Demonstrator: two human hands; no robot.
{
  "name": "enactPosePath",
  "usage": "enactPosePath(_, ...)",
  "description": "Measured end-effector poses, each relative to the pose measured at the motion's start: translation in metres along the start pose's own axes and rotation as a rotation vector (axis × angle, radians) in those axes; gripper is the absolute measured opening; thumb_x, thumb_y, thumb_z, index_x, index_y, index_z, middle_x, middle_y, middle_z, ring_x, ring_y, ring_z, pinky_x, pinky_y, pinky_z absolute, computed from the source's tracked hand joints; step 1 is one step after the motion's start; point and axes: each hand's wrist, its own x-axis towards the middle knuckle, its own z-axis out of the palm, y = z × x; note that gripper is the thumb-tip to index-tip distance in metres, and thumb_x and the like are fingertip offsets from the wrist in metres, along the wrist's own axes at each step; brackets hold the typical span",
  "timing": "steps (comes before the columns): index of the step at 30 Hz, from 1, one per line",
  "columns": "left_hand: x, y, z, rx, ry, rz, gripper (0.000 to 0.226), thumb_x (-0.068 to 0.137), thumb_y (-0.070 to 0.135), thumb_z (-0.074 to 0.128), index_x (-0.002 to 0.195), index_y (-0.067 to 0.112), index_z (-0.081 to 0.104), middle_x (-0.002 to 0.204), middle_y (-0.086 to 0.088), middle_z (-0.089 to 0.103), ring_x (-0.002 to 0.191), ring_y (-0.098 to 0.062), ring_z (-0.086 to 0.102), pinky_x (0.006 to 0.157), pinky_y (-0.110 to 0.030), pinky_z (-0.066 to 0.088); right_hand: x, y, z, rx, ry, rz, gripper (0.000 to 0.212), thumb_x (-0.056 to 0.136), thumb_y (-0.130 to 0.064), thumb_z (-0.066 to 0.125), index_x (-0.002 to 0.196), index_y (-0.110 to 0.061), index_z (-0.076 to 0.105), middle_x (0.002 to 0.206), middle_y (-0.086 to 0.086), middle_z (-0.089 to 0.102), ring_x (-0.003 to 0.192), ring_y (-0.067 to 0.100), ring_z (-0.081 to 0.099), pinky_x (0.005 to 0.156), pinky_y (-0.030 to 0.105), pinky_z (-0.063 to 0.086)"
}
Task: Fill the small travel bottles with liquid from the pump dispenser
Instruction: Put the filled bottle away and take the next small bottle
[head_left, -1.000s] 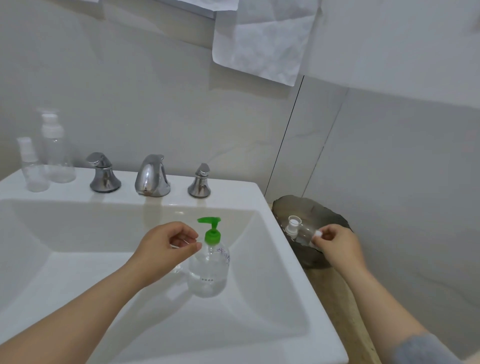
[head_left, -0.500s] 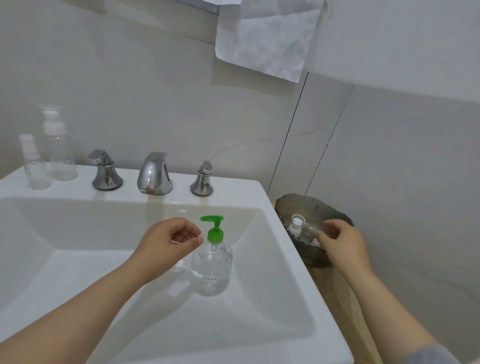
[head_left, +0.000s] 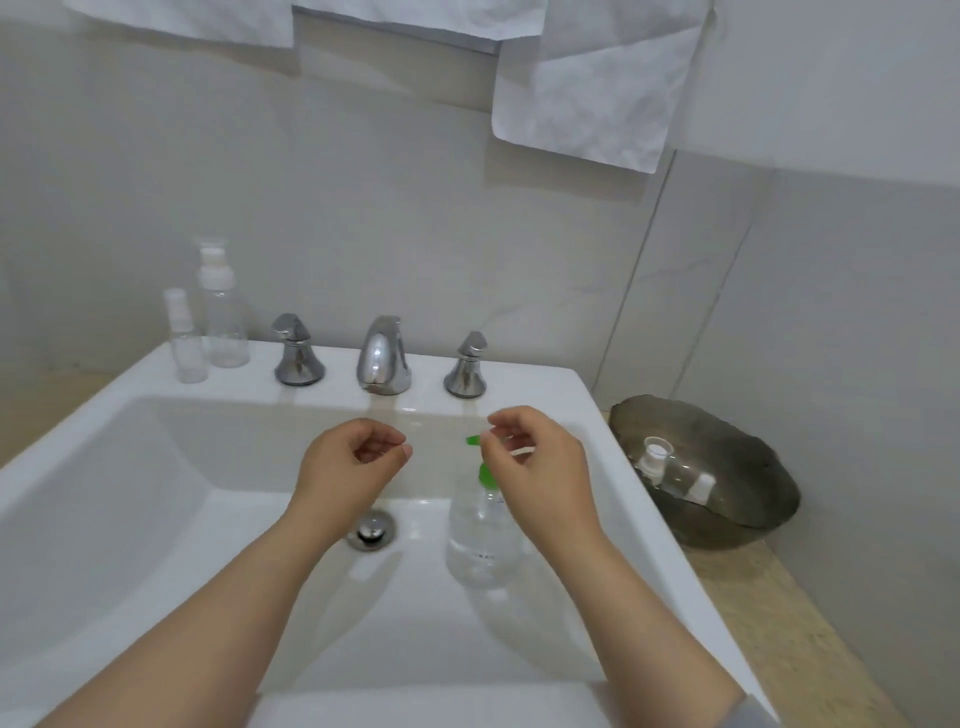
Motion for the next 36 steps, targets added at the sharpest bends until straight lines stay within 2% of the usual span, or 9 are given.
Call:
enactPosePath(5,0.005,-0.008,-0.012,-0.006,0.113,-0.084,0.007,0.082,0.014,0.069,0.088,0.011,0.070,0.078,0.000,0.067,0.074,-0.016,0.061,0.076,-0.030,0.051,0.000,0.009,0.026,-0.202,0.027,-0.202,0.018,0.086,-0.021,0.066,0.103,-0.019,0.068,0.100,-0.013,0.054,0.096,0.006,0.049,0.086,0.020,0.039)
enactPosePath(7,0.007,-0.009,-0.013,-0.003,0.145,-0.087,0.007,0.082,0.014,0.069,0.088,0.012,0.069,0.077,0.003,0.066,0.073,-0.013,0.061,0.072,-0.025,0.050,0.000,0.018,0.021,-0.260,0.009,-0.206,0.020,0.086,-0.017,0.066,0.105,-0.017,0.068,0.101,-0.013,0.052,0.100,0.010,0.049,0.085,0.017,0.033)
enactPosePath(10,0.010,-0.008,-0.019,-0.023,0.214,-0.088,0.005,0.083,0.015,0.067,0.088,0.015,0.068,0.078,0.006,0.065,0.072,-0.009,0.060,0.066,-0.018,0.044,-0.001,0.022,0.016,-0.236,-0.015,-0.205,0.022,0.086,-0.013,0.065,0.107,-0.017,0.067,0.104,-0.015,0.054,0.104,0.011,0.051,0.087,0.016,0.032)
enactPosePath(15,0.026,-0.010,-0.041,0.147,0.328,-0.017,0.008,0.083,0.013,0.064,0.089,0.018,0.066,0.078,0.011,0.063,0.072,-0.004,0.058,0.062,-0.012,0.040,0.003,0.017,0.026,-0.150,-0.017,-0.190,0.026,0.087,-0.014,0.063,0.112,-0.018,0.066,0.106,-0.017,0.053,0.102,0.003,0.044,0.086,0.011,0.031)
enactPosePath(20,0.053,0.011,-0.066,0.280,0.362,0.118,0.007,0.083,0.012,0.063,0.086,0.018,0.064,0.078,0.013,0.062,0.069,0.002,0.056,0.062,-0.014,0.040,0.006,0.018,0.025,-0.100,0.018,-0.161,0.026,0.087,-0.015,0.062,0.112,-0.020,0.065,0.107,-0.018,0.052,0.102,0.001,0.040,0.088,0.018,0.030)
enactPosePath(24,0.074,0.026,-0.081,0.322,0.412,0.174,0.004,0.083,0.014,0.063,0.086,0.017,0.065,0.078,0.007,0.064,0.074,-0.006,0.059,0.064,-0.013,0.040,0.004,0.016,0.026,-0.058,0.007,-0.185,0.024,0.086,-0.017,0.061,0.110,-0.022,0.064,0.105,-0.021,0.052,0.097,-0.006,0.037,0.092,0.027,0.039)
enactPosePath(28,0.086,0.030,-0.090,0.339,0.495,0.175,0.005,0.082,0.017,0.062,0.087,0.018,0.063,0.075,0.009,0.061,0.072,-0.009,0.058,0.069,-0.022,0.043,0.003,0.016,0.027,-0.046,0.007,-0.182,0.023,0.086,-0.018,0.062,0.108,-0.024,0.064,0.105,-0.023,0.052,0.100,-0.013,0.038,0.093,0.033,0.043)
enactPosePath(32,0.094,0.026,-0.105,0.410,0.579,0.212,0.019,0.081,0.018,0.063,0.100,0.017,0.060,0.094,0.004,0.062,0.084,-0.014,0.058,0.077,-0.027,0.043,0.005,0.015,0.029,-0.046,0.013,-0.181,0.023,0.086,-0.018,0.062,0.108,-0.024,0.064,0.106,-0.021,0.054,0.099,-0.006,0.038,0.093,0.034,0.043)
enactPosePath(36,0.101,0.003,-0.121,0.551,0.636,0.162,0.044,0.078,0.023,0.065,0.119,0.014,0.050,0.117,-0.004,0.050,0.097,-0.022,0.054,0.089,-0.039,0.046,0.005,0.015,0.028,-0.065,0.018,-0.201,0.022,0.086,-0.017,0.062,0.107,-0.022,0.065,0.104,-0.020,0.054,0.097,-0.005,0.038,0.091,0.028,0.040)
